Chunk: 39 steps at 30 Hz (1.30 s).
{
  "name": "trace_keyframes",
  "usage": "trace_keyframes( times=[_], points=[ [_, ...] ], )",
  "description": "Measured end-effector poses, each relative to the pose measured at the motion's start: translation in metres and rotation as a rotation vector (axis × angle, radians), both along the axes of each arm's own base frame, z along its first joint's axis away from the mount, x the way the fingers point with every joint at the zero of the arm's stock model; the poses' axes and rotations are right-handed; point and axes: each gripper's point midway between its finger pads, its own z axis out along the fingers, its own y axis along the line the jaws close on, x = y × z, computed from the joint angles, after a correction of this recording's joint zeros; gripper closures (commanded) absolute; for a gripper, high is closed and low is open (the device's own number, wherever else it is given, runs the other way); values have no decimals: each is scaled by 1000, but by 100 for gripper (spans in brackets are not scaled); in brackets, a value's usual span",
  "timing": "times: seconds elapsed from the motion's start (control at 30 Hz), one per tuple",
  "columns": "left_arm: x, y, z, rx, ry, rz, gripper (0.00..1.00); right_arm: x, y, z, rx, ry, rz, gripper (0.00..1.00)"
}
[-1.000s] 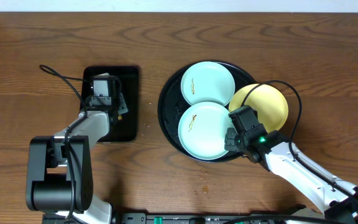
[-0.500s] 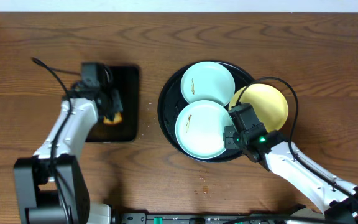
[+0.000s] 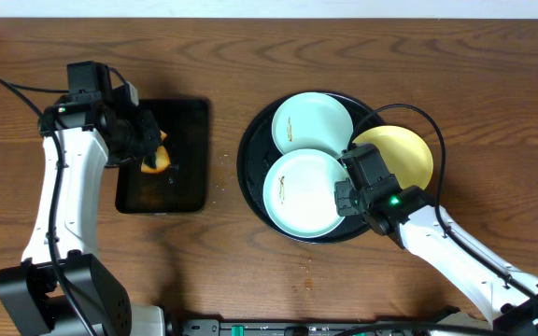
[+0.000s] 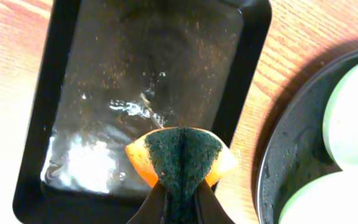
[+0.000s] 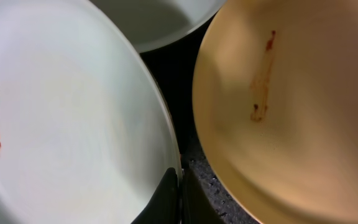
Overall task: Clean dirty plates on tray and stack at the side
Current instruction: 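Grasp the sponge with the left gripper and lift it, then carry the sponge with the left gripper to the lower blue plate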
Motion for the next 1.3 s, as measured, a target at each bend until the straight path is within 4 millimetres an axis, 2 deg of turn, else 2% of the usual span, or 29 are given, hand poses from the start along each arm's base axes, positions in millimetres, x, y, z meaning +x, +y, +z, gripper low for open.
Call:
trace_keyframes(
  times=[0.23, 0.57, 0.73, 1.07, 1.2, 1.3],
  points=[
    [-10, -4, -1, -23, 42, -4, 92, 0, -1, 0, -8, -1, -2, 99],
    [2, 1, 35, -19, 0, 66, 93, -1, -4, -1, -16, 3, -13, 99],
    [-21, -5, 29, -61, 131, 72, 92, -2, -4, -1, -6, 11, -38, 99],
    [-16, -16, 22, -201, 329, 5, 93, -4, -5, -3, 13, 26, -83, 99],
    [-12, -17, 16, -211, 341, -12, 93, -4, -6, -3, 14, 29, -88, 99],
    [-3, -15, 16, -201, 297, -22, 93, -6, -7, -4, 21, 39, -111, 99]
  ],
)
